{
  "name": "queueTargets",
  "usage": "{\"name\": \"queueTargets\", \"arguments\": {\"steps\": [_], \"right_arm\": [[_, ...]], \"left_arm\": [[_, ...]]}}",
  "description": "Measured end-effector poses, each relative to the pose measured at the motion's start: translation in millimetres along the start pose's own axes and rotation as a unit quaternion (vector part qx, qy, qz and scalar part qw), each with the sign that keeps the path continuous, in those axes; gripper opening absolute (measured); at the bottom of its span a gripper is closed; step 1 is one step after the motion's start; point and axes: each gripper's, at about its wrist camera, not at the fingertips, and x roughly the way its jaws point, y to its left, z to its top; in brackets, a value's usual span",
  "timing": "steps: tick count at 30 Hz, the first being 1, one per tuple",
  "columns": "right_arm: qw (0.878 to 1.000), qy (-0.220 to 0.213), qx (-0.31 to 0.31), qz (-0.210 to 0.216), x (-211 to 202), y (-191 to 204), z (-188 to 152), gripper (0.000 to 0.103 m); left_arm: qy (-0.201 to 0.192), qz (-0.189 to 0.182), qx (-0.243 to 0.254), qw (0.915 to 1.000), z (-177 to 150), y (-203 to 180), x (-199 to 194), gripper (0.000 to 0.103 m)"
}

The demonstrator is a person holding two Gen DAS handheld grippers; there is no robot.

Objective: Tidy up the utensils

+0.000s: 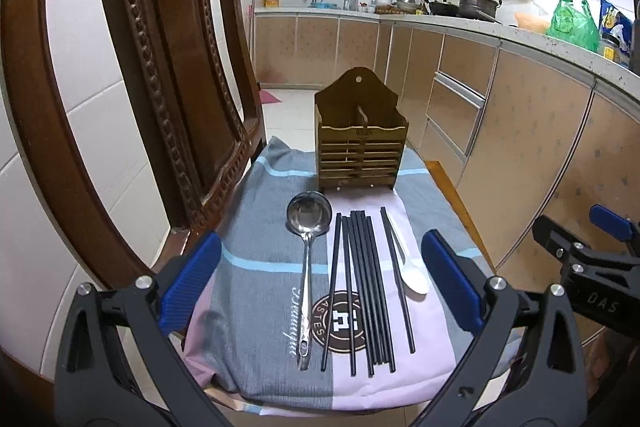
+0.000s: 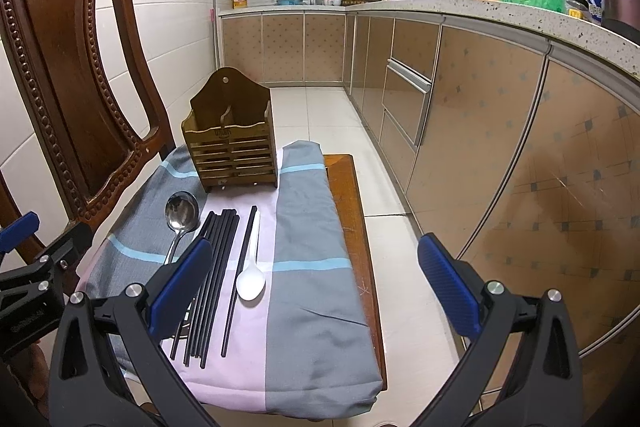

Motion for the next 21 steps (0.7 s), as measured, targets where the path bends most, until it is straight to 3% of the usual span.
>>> {"name": "queueTargets", "arguments": {"steps": [9,21], "right_arm": [[1.000,-0.001,0.000,0.000,-0.6,0.2,0.7,0.100],[1.000,0.000,0.000,0.004,0.6,2.7,0.8,0.100]], "left_arm": [[0.010,-0.020,-0.022,0.9995,4.5,10.1,0.8,0.099],[0.013,-0.008,-0.009,0.9998,1.2,5.1,3.1,0.099]]}}
